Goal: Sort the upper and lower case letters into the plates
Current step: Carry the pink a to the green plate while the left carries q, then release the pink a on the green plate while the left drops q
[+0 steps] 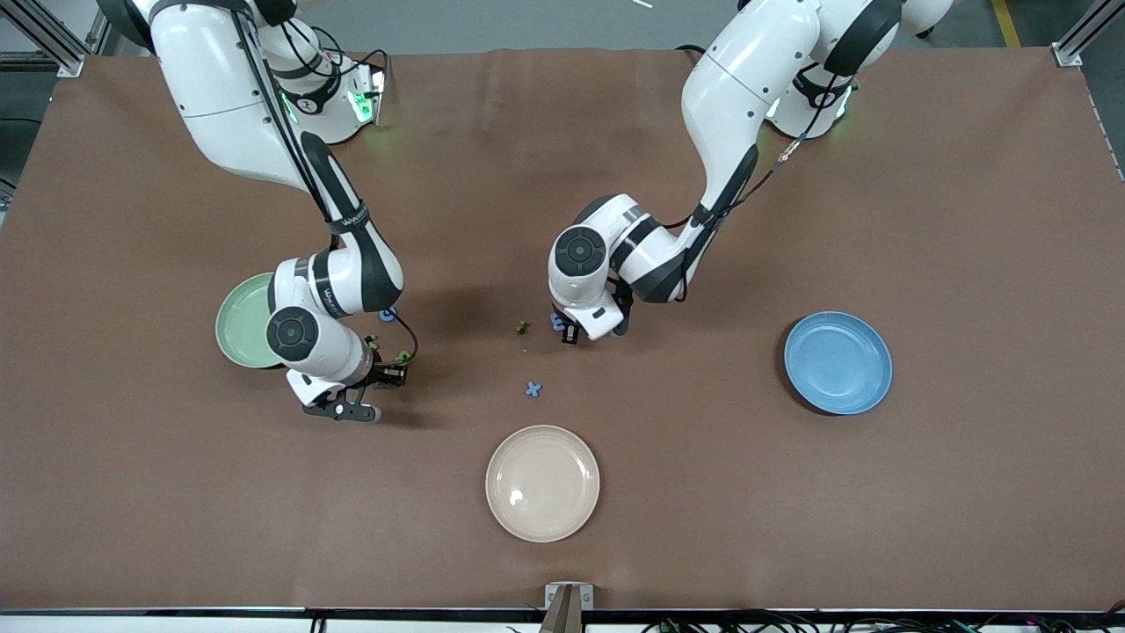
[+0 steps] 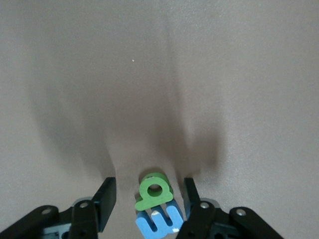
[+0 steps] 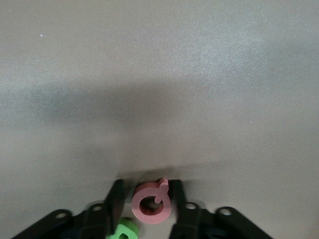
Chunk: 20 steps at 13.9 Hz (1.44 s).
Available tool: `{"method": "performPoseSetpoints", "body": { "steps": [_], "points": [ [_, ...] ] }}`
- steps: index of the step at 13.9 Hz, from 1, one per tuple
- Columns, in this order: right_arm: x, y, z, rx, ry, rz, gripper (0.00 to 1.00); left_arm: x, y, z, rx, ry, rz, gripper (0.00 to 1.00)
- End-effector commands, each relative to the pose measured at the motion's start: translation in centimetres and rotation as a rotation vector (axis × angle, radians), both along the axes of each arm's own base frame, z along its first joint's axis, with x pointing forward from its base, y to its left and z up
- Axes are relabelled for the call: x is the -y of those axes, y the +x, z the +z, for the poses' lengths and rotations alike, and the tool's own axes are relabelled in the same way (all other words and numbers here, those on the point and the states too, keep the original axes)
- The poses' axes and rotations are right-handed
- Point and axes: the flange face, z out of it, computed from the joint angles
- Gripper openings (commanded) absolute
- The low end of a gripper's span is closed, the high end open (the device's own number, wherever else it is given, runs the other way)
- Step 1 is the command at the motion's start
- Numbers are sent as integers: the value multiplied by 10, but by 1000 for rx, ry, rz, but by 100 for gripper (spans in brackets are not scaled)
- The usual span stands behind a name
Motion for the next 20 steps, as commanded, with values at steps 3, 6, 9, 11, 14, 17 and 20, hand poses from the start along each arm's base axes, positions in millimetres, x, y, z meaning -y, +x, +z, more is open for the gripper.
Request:
{"method": "performPoseSetpoints", "body": {
  "steps": [3, 6, 9, 11, 14, 17, 20],
  "points": [
    [7, -7, -7, -18, 18, -15, 18, 4, 2, -7, 1, 12, 4, 27],
    [10, -5, 11, -23, 26, 30, 15, -6, 17, 13, 27, 11, 11, 0],
    [46, -4, 69, -80, 53, 100, 15, -33, 40, 50, 40, 52, -53, 0],
    [88, -11, 104, -125, 78, 126, 15, -63, 55, 79, 20, 103, -92, 0],
    [149, -47, 105, -92, 100, 174, 15, -124, 89, 120, 35, 93, -146, 0],
    [205, -78, 80, -50, 106, 231, 16, -203, 113, 134, 23, 92, -225, 0],
    [254, -96, 62, -46, 113, 241, 16, -269, 138, 127, 1, 87, -246, 0]
  ]
}}
